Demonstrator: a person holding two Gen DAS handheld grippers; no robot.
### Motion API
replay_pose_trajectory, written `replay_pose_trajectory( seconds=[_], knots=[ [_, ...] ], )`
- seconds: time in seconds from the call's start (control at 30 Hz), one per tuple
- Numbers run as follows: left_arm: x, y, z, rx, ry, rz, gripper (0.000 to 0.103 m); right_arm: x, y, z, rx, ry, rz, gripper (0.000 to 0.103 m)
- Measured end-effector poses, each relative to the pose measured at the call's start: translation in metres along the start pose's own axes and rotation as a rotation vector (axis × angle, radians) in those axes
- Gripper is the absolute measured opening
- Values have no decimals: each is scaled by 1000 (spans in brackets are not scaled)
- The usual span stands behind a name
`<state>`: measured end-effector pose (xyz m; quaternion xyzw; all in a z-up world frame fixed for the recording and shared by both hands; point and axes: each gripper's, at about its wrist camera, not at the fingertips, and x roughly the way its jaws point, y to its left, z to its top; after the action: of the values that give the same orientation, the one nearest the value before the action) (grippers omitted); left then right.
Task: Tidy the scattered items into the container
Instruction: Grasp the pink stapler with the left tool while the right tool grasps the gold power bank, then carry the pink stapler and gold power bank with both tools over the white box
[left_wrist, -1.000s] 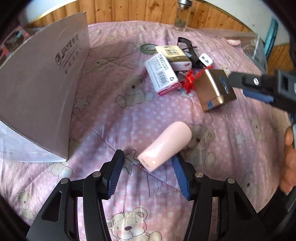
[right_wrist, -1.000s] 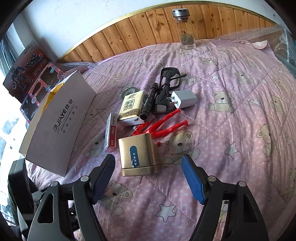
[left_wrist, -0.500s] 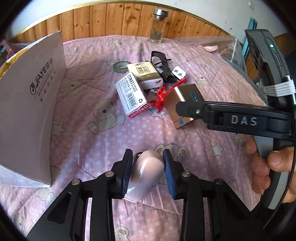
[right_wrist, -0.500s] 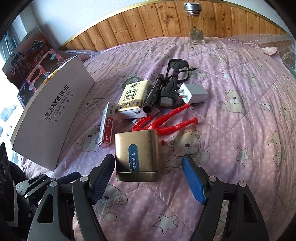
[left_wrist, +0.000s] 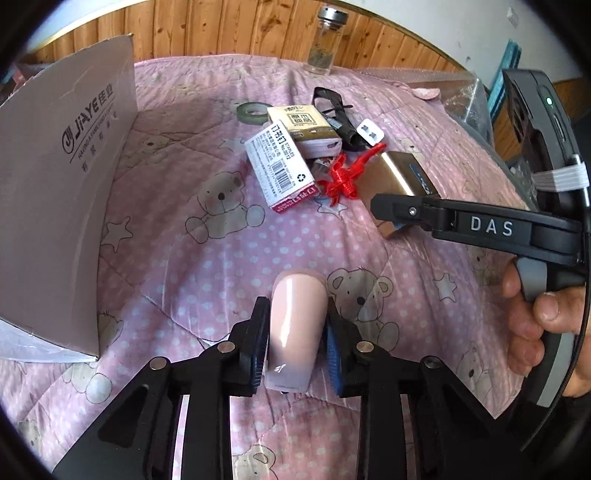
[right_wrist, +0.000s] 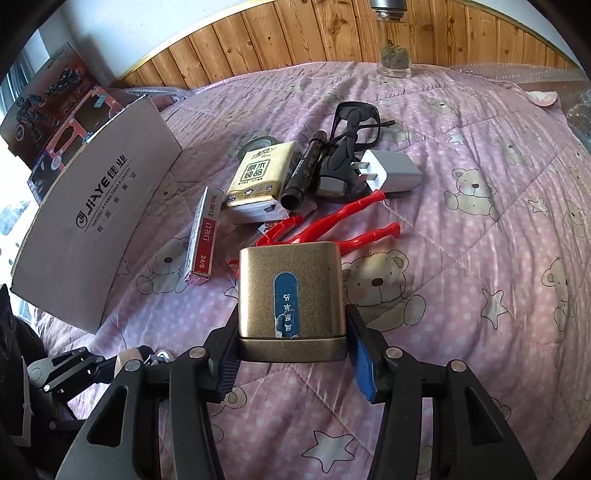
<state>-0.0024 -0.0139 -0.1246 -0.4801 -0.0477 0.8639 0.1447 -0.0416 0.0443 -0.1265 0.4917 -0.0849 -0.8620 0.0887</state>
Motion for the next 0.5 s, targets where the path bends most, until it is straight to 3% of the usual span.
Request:
replay_pose_trajectory(
  seconds=[0.27,0.5],
  knots=[
    [-17,-9,-2,-2,-21,39,28,-20,1,2,28,-41,59,51],
    [-30,-16,3,-17,-28,27,28,-31,-2,-1,53,-57,76,51]
  ],
)
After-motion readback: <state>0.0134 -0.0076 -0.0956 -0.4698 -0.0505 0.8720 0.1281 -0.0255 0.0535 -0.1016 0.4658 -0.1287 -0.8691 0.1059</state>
